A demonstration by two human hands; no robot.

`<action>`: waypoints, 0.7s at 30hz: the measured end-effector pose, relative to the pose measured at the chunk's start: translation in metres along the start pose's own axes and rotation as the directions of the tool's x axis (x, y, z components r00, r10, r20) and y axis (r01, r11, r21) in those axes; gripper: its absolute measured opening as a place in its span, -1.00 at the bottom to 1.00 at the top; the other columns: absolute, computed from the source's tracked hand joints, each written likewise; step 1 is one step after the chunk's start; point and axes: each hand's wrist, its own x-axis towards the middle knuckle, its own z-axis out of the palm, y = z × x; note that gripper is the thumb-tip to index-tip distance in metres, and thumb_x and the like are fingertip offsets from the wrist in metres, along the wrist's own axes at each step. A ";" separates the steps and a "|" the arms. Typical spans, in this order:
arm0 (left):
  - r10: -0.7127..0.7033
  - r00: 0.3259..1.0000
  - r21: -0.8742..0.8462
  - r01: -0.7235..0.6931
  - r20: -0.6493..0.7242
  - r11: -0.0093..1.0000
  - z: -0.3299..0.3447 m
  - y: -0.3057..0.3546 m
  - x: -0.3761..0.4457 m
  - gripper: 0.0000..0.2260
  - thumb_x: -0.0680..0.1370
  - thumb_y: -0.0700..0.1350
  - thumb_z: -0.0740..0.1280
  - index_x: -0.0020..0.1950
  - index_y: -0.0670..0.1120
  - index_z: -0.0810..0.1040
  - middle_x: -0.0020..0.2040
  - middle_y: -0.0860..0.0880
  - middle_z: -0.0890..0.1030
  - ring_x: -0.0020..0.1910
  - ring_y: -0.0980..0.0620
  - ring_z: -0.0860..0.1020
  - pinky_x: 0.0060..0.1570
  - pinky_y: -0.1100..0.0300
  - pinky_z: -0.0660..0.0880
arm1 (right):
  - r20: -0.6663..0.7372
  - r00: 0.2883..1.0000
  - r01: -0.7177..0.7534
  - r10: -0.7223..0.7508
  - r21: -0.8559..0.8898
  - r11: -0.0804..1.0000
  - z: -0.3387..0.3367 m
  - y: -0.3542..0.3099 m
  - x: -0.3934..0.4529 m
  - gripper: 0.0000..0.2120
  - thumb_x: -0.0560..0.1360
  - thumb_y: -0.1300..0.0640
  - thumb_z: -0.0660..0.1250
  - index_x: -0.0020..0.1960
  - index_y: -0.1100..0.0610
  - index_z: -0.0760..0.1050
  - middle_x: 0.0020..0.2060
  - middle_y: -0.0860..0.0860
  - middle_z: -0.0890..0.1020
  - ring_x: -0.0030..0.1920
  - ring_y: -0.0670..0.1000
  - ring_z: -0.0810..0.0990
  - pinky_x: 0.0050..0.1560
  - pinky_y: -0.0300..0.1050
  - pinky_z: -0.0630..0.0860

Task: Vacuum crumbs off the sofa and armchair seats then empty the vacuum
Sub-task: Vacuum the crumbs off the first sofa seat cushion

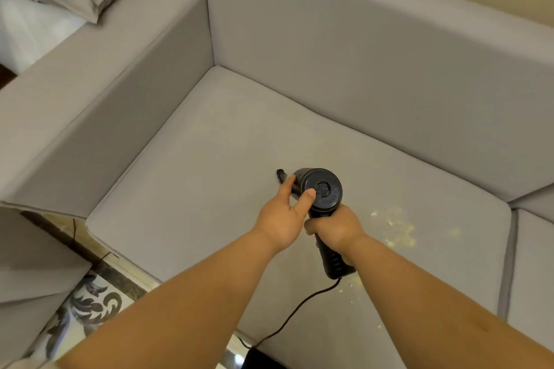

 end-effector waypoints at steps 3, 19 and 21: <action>-0.012 1.000 0.000 0.012 0.017 1.000 0.007 -0.004 -0.010 -0.42 0.54 0.24 0.19 0.52 0.14 0.15 0.42 0.03 0.39 0.37 0.01 0.37 0.16 0.28 0.24 | 0.009 1.000 -0.016 0.016 -0.005 1.000 -0.003 0.012 -0.008 -0.71 0.28 0.28 0.44 0.00 0.18 0.56 -0.22 0.14 0.61 -0.19 0.20 0.59 -0.01 0.13 0.60; -0.038 0.997 0.026 0.036 0.070 0.999 0.133 -0.023 -0.138 -0.42 0.55 0.24 0.17 0.52 0.07 0.15 0.38 0.02 0.44 0.29 0.02 0.43 0.13 0.26 0.29 | 0.059 0.996 -0.061 0.065 -0.062 0.996 -0.067 0.147 -0.114 -0.70 0.29 0.28 0.44 0.02 0.23 0.55 -0.18 0.19 0.60 -0.18 0.21 0.57 0.04 0.16 0.60; -0.036 0.997 0.013 0.035 0.068 0.999 0.140 -0.018 -0.143 -0.42 0.56 0.24 0.16 0.53 0.08 0.14 0.38 0.01 0.43 0.26 0.04 0.43 0.11 0.25 0.28 | 0.053 0.997 -0.047 0.050 -0.056 0.997 -0.074 0.151 -0.119 -0.69 0.29 0.28 0.44 0.02 0.23 0.55 -0.18 0.19 0.60 -0.19 0.21 0.57 0.02 0.16 0.60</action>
